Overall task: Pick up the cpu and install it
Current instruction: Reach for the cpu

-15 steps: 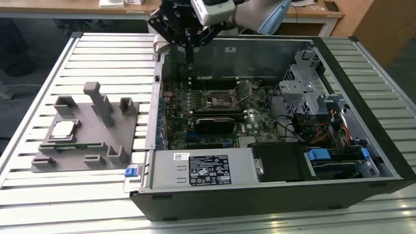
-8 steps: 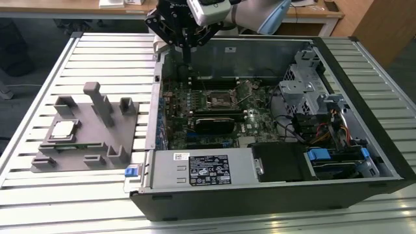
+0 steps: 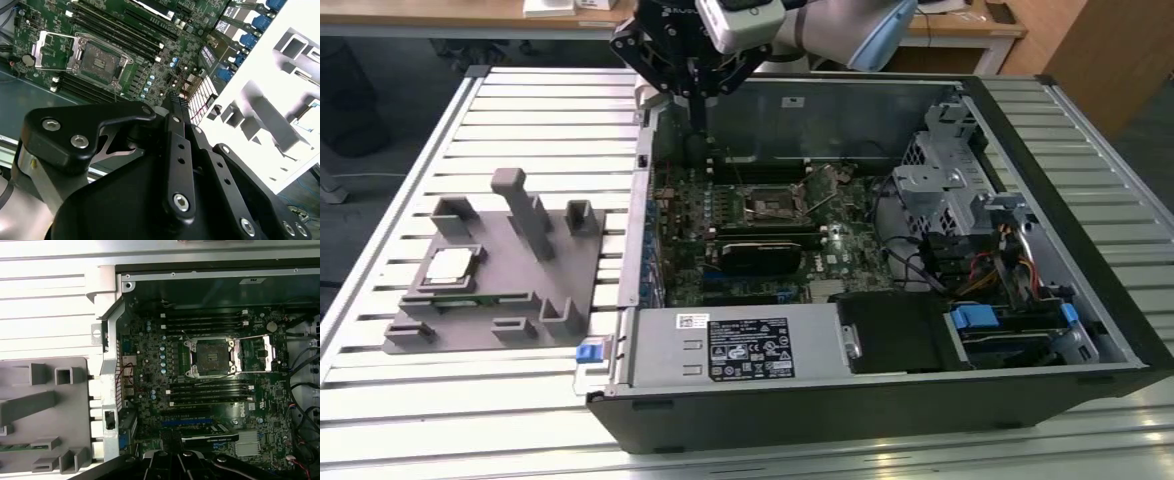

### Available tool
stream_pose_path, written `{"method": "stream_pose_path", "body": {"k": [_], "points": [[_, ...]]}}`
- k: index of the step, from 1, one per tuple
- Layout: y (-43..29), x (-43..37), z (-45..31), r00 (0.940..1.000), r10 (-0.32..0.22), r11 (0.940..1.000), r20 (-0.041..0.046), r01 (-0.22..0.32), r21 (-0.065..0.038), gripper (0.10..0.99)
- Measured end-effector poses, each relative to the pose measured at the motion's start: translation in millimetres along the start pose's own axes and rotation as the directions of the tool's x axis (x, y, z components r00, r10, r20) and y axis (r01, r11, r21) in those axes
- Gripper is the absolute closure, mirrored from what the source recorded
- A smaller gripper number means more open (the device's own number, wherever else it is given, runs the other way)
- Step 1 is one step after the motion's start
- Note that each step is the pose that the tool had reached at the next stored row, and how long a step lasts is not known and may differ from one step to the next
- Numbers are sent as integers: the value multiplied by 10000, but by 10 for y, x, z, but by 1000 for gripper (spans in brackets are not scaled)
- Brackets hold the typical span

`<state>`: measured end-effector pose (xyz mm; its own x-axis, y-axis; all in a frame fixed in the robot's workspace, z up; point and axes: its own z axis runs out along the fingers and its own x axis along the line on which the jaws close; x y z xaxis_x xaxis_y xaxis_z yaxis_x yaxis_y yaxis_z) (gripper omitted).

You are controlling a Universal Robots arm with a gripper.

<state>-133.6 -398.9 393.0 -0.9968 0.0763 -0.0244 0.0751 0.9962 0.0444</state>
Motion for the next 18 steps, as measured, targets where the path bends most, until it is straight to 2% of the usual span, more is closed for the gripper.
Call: {"method": "stream_pose_path", "body": {"k": [18], "points": [[-9, 113, 2, 10000, -1, 10000, 0, 1, 0, 980]]}}
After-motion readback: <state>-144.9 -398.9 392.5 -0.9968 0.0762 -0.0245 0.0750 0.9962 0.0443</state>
